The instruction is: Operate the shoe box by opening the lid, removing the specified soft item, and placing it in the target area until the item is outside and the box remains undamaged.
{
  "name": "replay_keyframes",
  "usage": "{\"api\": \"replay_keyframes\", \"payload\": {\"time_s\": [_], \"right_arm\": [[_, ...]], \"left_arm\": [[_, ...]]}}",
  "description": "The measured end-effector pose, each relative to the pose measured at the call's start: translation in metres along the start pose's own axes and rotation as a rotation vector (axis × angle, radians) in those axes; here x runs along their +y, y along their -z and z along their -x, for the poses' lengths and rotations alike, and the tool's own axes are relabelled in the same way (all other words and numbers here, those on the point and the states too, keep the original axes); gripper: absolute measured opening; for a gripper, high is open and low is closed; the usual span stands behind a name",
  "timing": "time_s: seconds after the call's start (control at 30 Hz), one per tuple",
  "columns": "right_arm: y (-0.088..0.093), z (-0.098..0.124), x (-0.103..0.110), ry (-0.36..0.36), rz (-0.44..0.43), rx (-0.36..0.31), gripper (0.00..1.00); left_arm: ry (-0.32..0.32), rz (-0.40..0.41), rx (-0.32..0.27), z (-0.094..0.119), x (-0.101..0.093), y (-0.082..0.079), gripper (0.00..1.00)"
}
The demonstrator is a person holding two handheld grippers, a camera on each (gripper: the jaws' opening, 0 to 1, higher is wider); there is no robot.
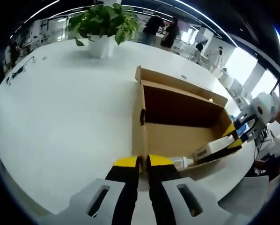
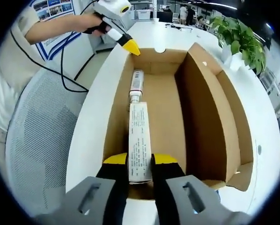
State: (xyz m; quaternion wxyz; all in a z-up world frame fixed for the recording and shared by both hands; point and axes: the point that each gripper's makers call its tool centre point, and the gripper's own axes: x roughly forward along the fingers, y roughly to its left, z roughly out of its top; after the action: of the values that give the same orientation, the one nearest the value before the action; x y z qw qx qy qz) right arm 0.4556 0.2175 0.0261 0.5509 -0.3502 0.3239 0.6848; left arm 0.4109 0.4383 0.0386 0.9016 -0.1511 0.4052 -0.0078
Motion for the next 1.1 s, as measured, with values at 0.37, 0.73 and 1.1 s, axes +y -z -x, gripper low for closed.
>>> {"api": "replay_keyframes", "payload": {"time_s": [0.37, 0.73, 1.1], "right_arm": [[-0.01, 0.021, -0.007, 0.034, -0.042, -0.061, 0.15], [-0.019, 0.039, -0.005, 0.053, -0.031, -0.103, 0.15], [-0.024, 0.061, -0.006, 0.072, -0.027, -0.14, 0.15]], "left_arm": [[-0.008, -0.015, 0.003, 0.0, -0.001, 0.0, 0.03], [-0.008, -0.018, 0.003, 0.001, -0.001, 0.001, 0.03], [-0.012, -0.018, 0.002, 0.002, -0.001, 0.002, 0.03]]}}
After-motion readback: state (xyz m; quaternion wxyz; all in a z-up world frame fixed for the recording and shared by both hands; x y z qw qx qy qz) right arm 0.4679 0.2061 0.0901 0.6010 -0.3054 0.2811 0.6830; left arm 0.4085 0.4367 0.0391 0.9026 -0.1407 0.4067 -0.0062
